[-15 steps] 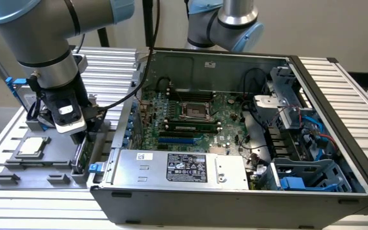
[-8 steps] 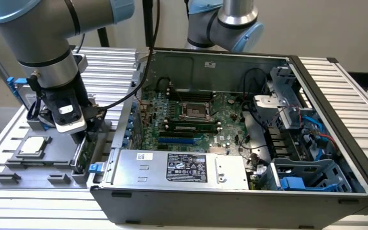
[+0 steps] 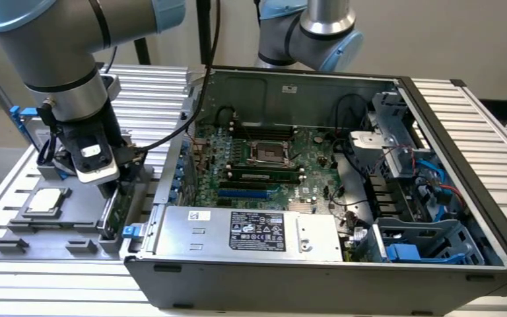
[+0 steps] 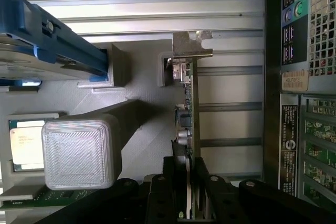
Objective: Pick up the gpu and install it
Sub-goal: 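Pick up the gpu and move the gpu toward the slot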
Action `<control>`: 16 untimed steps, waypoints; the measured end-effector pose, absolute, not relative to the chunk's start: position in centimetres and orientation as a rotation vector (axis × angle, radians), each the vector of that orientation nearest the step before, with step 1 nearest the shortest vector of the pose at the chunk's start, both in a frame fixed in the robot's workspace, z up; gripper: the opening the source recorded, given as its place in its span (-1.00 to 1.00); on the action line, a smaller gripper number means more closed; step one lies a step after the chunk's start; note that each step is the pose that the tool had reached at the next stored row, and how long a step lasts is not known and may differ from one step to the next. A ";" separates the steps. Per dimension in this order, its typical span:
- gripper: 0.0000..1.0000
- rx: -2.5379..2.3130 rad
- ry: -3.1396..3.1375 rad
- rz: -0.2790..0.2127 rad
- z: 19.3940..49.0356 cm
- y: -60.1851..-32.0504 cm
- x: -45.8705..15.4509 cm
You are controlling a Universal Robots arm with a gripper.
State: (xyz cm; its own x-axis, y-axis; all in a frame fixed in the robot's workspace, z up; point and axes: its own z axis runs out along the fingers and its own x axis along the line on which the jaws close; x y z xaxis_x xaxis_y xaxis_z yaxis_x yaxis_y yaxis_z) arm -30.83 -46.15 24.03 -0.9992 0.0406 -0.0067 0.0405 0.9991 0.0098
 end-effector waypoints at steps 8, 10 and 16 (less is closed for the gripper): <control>-0.47 0.015 3.135 0.015 24.0 -46.2 -31.0; -0.47 0.028 3.135 0.015 24.0 -46.2 -31.0; -0.47 0.133 3.132 0.014 24.0 -46.2 -31.0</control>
State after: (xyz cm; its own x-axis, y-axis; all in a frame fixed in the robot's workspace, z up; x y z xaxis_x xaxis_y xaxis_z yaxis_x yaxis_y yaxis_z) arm -31.00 -46.15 23.99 -0.9964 0.0846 -0.0065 0.0846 0.9964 0.0095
